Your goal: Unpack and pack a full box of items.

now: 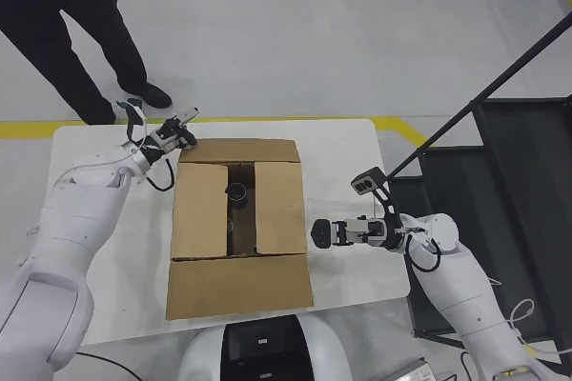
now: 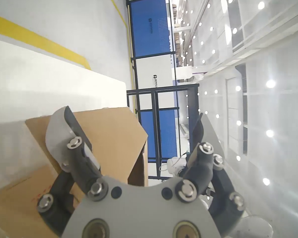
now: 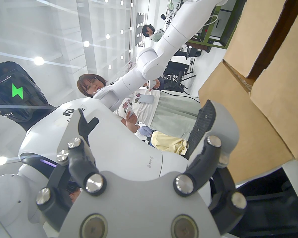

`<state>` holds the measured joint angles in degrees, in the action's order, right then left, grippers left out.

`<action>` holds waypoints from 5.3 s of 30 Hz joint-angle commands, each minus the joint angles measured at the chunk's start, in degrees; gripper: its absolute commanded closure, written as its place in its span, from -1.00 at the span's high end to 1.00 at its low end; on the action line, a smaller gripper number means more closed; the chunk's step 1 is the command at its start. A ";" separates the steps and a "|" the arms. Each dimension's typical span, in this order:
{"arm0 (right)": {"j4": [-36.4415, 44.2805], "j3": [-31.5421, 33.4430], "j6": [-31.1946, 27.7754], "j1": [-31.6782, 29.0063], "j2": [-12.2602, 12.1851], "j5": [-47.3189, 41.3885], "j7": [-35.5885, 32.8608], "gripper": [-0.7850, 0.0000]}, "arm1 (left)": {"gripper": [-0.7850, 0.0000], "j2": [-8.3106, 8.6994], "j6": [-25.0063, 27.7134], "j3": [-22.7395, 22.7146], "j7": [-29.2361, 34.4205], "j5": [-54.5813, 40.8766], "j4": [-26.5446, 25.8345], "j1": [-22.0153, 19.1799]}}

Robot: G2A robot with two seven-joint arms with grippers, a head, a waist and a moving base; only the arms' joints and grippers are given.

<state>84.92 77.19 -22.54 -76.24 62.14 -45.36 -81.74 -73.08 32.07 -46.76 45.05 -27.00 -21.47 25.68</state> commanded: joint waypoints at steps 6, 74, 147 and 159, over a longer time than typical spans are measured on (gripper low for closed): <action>0.00 0.00 0.00 0.00 0.00 0.00 0.00 1.00 | 1.00 0.23 6.90 -4.40 4.72 -7.98 -1.78 0.63; -3.55 -32.07 16.28 18.84 8.30 37.71 39.86 1.00 | 1.00 13.27 -13.10 -27.98 31.82 -10.76 -43.40 24.11; -1.03 -17.83 -8.93 11.04 12.76 19.48 27.80 1.00 | 1.00 16.69 -21.98 -34.55 20.43 5.96 -44.40 28.99; 8.00 -9.20 -6.56 3.65 10.33 20.15 27.68 1.00 | 1.00 15.15 -22.23 -27.18 21.46 6.96 -36.19 25.72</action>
<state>92.56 67.83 -29.22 -72.31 72.56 -25.25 -54.01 -57.77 9.66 -74.52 66.39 -19.81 -58.32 51.79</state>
